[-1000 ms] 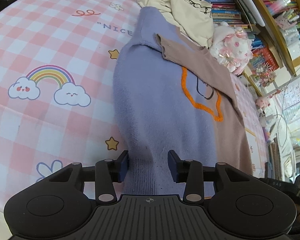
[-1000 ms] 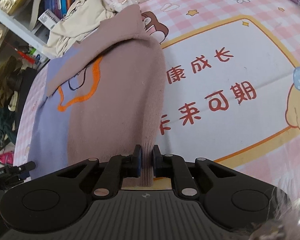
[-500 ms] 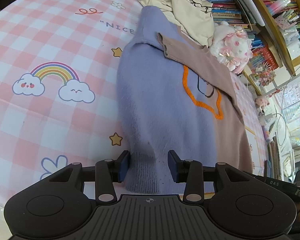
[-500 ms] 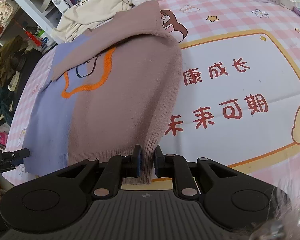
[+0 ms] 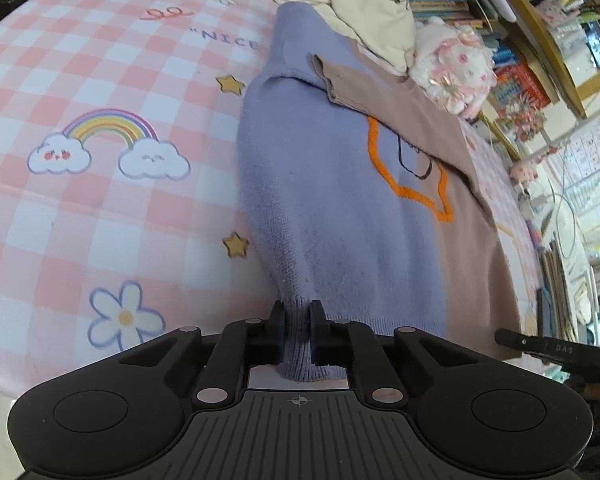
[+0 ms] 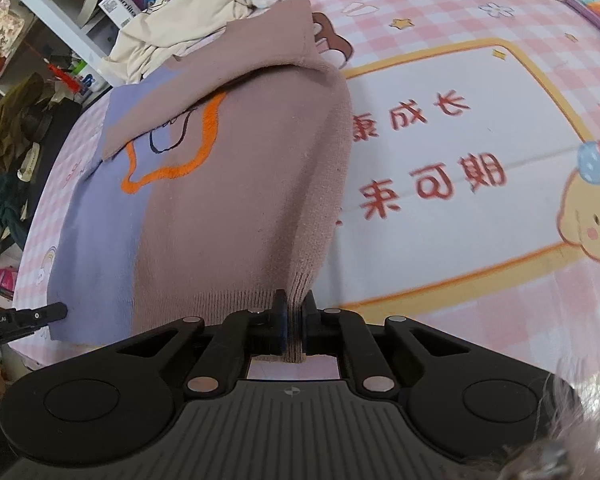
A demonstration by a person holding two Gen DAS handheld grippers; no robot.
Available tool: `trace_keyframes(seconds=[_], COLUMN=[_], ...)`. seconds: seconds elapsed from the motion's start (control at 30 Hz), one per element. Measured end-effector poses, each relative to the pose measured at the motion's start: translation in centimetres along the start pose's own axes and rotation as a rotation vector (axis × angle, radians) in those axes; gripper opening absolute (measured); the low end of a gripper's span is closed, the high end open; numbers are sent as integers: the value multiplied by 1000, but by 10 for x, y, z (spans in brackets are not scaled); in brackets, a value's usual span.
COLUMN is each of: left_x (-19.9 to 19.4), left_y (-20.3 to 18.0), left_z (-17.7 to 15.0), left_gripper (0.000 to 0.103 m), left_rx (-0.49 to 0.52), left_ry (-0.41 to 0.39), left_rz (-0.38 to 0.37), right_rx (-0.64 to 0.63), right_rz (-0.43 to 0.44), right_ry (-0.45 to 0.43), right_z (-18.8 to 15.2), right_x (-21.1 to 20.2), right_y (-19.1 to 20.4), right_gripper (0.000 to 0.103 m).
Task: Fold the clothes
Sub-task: 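Grasp the lavender hem with the left gripper while the right gripper holds the mauve hem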
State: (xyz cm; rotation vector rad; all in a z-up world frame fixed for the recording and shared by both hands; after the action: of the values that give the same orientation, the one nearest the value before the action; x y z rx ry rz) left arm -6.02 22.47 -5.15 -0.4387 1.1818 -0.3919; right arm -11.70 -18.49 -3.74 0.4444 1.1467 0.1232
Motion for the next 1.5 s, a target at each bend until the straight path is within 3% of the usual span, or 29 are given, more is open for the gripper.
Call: trace_keyframes(seconds=[0.37,0.67,0.9,1.1,1.3,1.5], left_x=[-4,-2,-2,-10,-20,-36], left_y=[-1,9,1,5,3,-16], left_z=[-14,-11,-13,-30,-30,-2], left_gripper=[11,13,8,8,8,7], left_rx=[23,-54,2,22,2,-17], left_ry=[41,30,32,107,105,-18], left_rz=[-14,-63,-37,-62,-128,-268], right_rx=[41,69,45,43,102,156], right_rz=[-1,15,12,34,136,330], right_ry=[10,6,18,80,71,-58], right_z=[-20,-20,-22,-38,-39,-8], right_x=[-10,-11,-11,-19,-36,-62], right_y=[-5,-9,-7,-12,-17,-12], right_gripper=[8,10,6,6,6,6])
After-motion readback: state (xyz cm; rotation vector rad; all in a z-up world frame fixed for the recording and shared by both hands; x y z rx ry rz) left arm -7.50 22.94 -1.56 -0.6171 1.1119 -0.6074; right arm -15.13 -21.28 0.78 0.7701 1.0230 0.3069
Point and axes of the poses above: each gripper's, at about its wrist camera, not at the fingertips, and x roughly the way its jaws point, y to its left, z to its top, the point moved 2 cm from there along x, roughly the way its jaws point, and after that the axes turned 4 degrees about y, right-handed, at the moved point
